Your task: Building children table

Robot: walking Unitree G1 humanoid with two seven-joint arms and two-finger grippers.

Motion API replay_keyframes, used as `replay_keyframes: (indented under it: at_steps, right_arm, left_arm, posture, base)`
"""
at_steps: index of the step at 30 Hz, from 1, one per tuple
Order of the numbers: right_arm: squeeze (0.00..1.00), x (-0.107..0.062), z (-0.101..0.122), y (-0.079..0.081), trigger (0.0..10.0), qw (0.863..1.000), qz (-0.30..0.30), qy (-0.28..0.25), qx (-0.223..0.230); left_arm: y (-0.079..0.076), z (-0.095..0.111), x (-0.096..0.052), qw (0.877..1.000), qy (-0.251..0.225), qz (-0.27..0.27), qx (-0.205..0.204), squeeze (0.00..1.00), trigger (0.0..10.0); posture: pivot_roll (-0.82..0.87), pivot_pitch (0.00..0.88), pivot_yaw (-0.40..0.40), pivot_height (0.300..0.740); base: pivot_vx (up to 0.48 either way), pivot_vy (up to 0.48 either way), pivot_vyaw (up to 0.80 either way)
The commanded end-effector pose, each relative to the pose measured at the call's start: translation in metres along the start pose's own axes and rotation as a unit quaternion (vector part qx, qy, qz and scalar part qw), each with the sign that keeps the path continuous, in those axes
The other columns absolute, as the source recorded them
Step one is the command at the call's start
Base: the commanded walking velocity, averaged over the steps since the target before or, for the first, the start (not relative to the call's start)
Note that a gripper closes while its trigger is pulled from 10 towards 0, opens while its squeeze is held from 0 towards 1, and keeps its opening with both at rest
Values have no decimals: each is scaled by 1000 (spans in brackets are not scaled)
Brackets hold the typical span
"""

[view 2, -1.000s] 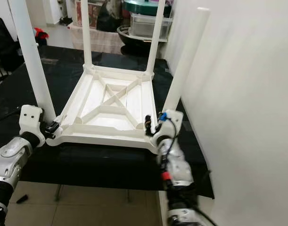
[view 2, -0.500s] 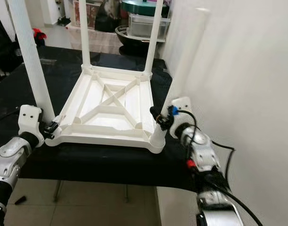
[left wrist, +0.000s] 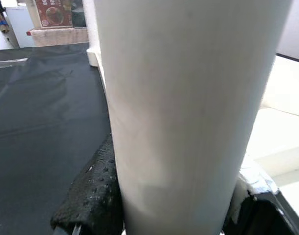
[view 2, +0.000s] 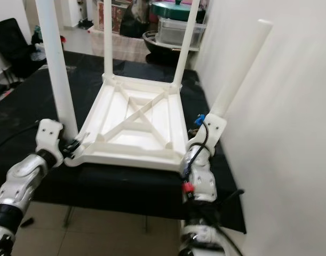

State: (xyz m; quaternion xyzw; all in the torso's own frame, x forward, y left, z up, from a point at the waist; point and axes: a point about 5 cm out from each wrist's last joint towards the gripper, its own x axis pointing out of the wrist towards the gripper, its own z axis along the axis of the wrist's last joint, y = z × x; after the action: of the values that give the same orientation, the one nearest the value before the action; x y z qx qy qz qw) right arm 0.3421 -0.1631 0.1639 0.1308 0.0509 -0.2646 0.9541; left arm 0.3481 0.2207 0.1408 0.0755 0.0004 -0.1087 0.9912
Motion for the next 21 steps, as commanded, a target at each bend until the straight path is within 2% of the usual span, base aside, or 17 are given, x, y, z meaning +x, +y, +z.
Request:
replay_keyframes:
  at_steps: [1, 2, 3, 4, 5, 7, 8, 9, 11, 13, 14, 15, 16, 18, 19, 20, 21]
  right_arm:
    - [0, 4, -30, -22, 10000, 997, -9, 72, 9]
    - [0, 4, -30, -22, 10000, 997, -9, 72, 9]
    - [361, 8, -23, -18, 10000, 998, 44, 47, 4]
    - [765, 11, -16, -17, 10000, 997, 68, 31, -2]
    - [1000, 19, -5, -22, 10000, 996, 83, 10, -13]
    - [1000, 33, 17, -30, 10000, 992, 117, -16, -37]
    - [1000, 33, 17, -30, 10000, 992, 117, -16, -37]
    - [0, 37, 25, -30, 10000, 988, 145, -29, -48]
    - [0, 40, 43, -30, 10000, 951, 293, -66, -77]
    - [0, 40, 43, -30, 10000, 951, 293, -66, -77]
    - [0, 39, 46, -33, 10000, 924, 354, -77, -119]
    - [0, 39, 46, -33, 10000, 924, 354, -77, -119]
    - [0, 38, 45, -36, 10000, 902, 397, -74, -152]
    - [0, 38, 45, -36, 10000, 902, 397, -74, -152]
    - [0, 38, 43, -38, 4235, 891, 417, -68, -166]
    - [0, 36, 41, -36, 0, 886, 431, -64, -162]
    - [0, 36, 41, -36, 0, 886, 431, -64, -162]
  left_arm:
    - [33, -6, -14, 997, 18, 77, 8, 0, 10000]
    - [33, -6, -14, 997, 18, 77, 8, 0, 10000]
    - [33, -5, -13, 997, 17, 77, 8, 0, 10000]
    - [33, -4, -12, 997, 16, 77, 8, 0, 10000]
    - [33, -4, -11, 997, 14, 77, 7, 0, 10000]
    - [33, -4, -12, 997, 13, 78, 5, 0, 10000]
    - [33, -4, -12, 997, 13, 78, 5, 0, 10000]
    - [33, -4, -12, 997, 13, 78, 5, 0, 10000]
    - [33, -6, -14, 997, 15, 79, 4, 0, 10000]
    - [33, -6, -14, 997, 15, 79, 4, 0, 10000]
    - [33, -6, -14, 997, 15, 78, 4, 0, 10000]
    - [33, -6, -14, 997, 15, 78, 4, 0, 10000]
    - [33, -6, -14, 997, 14, 79, 4, 0, 10000]
    - [33, -6, -14, 997, 14, 79, 4, 0, 10000]
    - [34, -5, -14, 997, 13, 79, 4, 0, 10000]
    - [34, -5, -14, 997, 14, 79, 5, 0, 10000]
    - [34, -5, -14, 997, 14, 79, 5, 0, 10000]
  posture:
    - [91, 0, -116, 740]
    - [91, 0, -116, 740]
    - [92, 0, -119, 740]
    - [94, 0, -121, 740]
    - [92, 0, -122, 740]
    - [94, 0, -124, 740]
    - [94, 0, -124, 740]
    - [94, 0, -124, 740]
    - [90, 0, -125, 740]
    - [90, 0, -125, 740]
    - [98, 0, -132, 740]
    - [98, 0, -132, 740]
    - [98, 0, -132, 740]
    - [98, 0, -132, 740]
    - [98, 0, -131, 740]
    - [100, 0, -125, 740]
    - [100, 0, -125, 740]
  base:
    - [0, 0, 0]
    - [0, 0, 0]
    - [0, 0, 0]
    - [0, 0, 0]
    - [0, 0, 0]
    - [0, 0, 0]
    - [0, 0, 0]
    - [0, 0, 0]
    - [0, 0, 0]
    - [0, 0, 0]
    - [0, 0, 0]
    - [0, 0, 0]
    - [0, 0, 0]
    - [0, 0, 0]
    - [0, 0, 0]
    - [0, 0, 0]
    - [0, 0, 0]
